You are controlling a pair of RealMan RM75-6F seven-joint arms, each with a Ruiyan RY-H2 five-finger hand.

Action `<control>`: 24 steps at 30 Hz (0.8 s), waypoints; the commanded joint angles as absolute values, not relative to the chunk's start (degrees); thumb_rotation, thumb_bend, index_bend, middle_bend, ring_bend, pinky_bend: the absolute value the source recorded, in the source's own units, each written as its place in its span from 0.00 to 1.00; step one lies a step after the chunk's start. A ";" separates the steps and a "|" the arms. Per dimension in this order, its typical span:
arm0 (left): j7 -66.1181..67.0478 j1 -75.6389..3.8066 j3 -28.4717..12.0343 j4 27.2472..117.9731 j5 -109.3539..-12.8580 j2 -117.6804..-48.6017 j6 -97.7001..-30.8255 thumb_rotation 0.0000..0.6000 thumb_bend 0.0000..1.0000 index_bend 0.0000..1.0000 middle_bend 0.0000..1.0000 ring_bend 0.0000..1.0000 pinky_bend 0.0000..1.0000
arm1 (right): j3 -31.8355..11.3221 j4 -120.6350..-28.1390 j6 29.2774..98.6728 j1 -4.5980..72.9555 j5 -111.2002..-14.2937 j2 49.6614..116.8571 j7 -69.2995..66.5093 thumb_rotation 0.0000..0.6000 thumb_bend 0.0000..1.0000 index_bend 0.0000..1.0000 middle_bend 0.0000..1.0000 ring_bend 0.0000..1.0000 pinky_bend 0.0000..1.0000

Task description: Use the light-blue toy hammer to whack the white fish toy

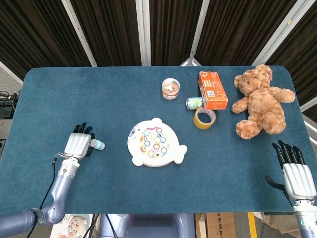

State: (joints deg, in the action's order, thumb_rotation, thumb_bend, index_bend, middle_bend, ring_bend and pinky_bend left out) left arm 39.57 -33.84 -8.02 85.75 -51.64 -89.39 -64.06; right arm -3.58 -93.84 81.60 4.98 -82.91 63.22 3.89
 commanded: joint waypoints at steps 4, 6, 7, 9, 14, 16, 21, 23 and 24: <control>39.31 -33.82 -7.82 85.57 -51.83 -89.51 -64.51 1.00 0.56 0.57 0.26 0.15 0.27 | -3.54 -93.96 81.55 4.96 -82.88 63.16 3.79 1.00 0.23 0.00 0.00 0.00 0.00; 38.53 -33.76 -7.80 85.59 -52.54 -89.46 -64.72 1.00 0.59 0.60 0.33 0.23 0.38 | -3.54 -93.99 81.56 4.94 -82.88 63.14 3.79 1.00 0.23 0.00 0.00 0.00 0.00; 38.13 -33.72 -7.81 85.65 -52.81 -89.42 -64.74 1.00 0.59 0.60 0.36 0.26 0.41 | -3.53 -93.99 81.57 4.94 -82.88 63.13 3.80 1.00 0.23 0.00 0.00 0.00 0.00; 37.04 -33.63 -7.86 85.85 -53.69 -89.18 -64.92 1.00 0.60 0.61 0.40 0.30 0.45 | -3.54 -94.01 81.56 4.93 -82.86 63.13 3.81 1.00 0.23 0.00 0.00 0.00 0.00; 36.26 -33.60 -7.70 86.30 -55.69 -88.45 -65.72 1.00 0.61 0.63 0.45 0.34 0.49 | -3.53 -94.04 81.57 4.91 -82.82 63.10 3.83 1.00 0.23 0.00 0.00 0.00 0.00; 36.18 -33.66 -7.77 86.46 -56.30 -88.17 -66.05 1.00 0.62 0.63 0.46 0.35 0.50 | -3.53 -94.14 81.47 4.91 -82.73 63.07 3.74 1.00 0.23 0.00 0.00 0.00 0.00; 36.25 -34.01 -8.07 87.10 -57.03 -87.60 -66.30 1.00 0.62 0.64 0.47 0.36 0.51 | -3.57 -94.18 81.47 4.92 -82.69 63.04 3.72 1.00 0.23 0.00 0.00 0.00 0.00; 36.84 -34.48 -8.26 87.61 -57.36 -87.29 -66.21 1.00 0.62 0.65 0.47 0.37 0.51 | -3.58 -94.21 81.40 4.94 -82.62 63.03 3.67 1.00 0.23 0.00 0.00 0.00 0.00; 37.27 -34.83 -8.40 87.96 -57.67 -87.16 -66.21 1.00 0.62 0.65 0.48 0.37 0.52 | -3.59 -94.22 81.37 4.95 -82.59 63.02 3.65 1.00 0.23 0.00 0.00 0.00 0.00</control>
